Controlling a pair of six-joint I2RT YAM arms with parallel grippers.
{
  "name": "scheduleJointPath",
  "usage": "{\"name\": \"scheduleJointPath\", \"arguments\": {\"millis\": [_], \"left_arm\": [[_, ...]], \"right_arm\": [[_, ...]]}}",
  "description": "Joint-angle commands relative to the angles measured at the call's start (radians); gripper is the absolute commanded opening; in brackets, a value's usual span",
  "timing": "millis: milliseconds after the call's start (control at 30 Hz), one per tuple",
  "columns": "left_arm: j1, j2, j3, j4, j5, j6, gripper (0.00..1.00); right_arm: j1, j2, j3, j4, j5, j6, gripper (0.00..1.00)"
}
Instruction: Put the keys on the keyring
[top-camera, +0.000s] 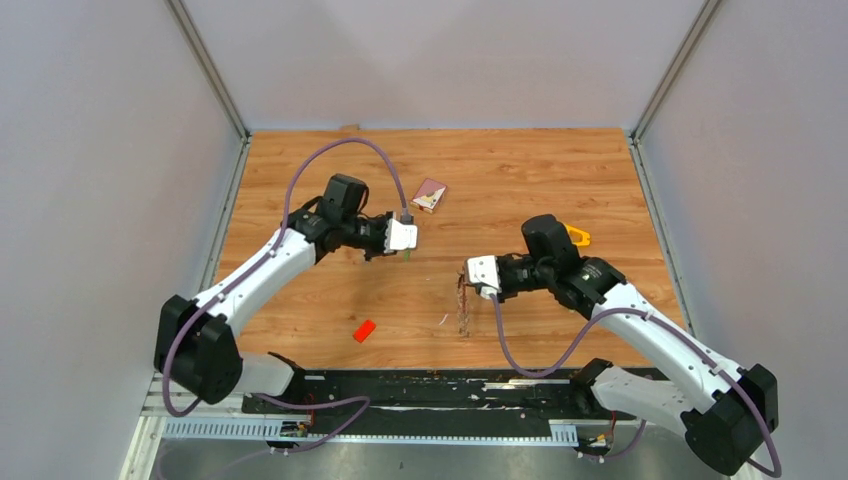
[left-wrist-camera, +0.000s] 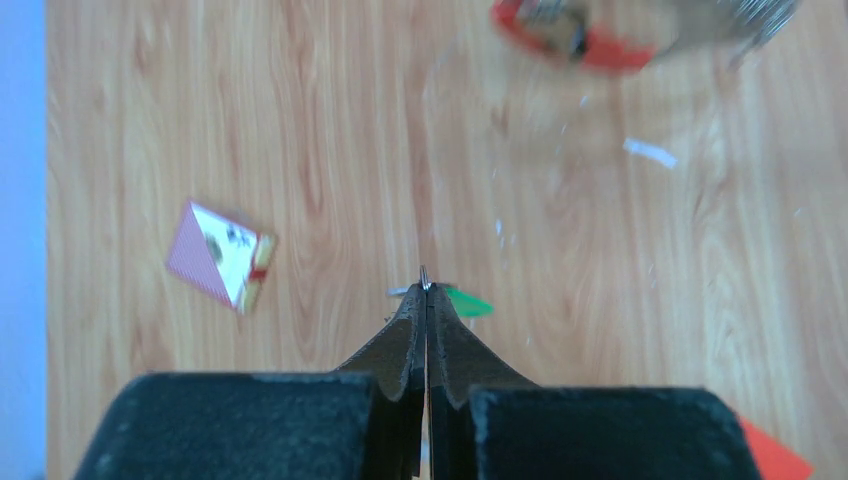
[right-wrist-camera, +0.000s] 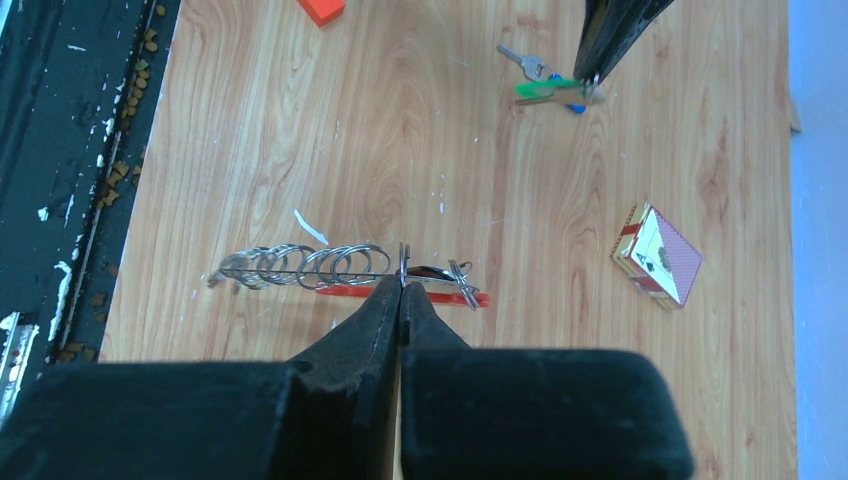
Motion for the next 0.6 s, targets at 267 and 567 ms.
{"name": "scheduleJointPath", "arguments": {"millis": [267, 567], "left_arm": [[-0.162, -0.15, -0.066, 0.309, 0.132, -0.294, 0.0], [-0.292, -0.206, -0.118, 0.362, -0.003, -0.295, 0.0]], "right_arm": [[0.053, -0.035, 0.001, 0.167, -0.033, -0.153, 0.0], [0.063, -0.042, -0.013, 0.164, -0.062, -0.157, 0.0]]}}
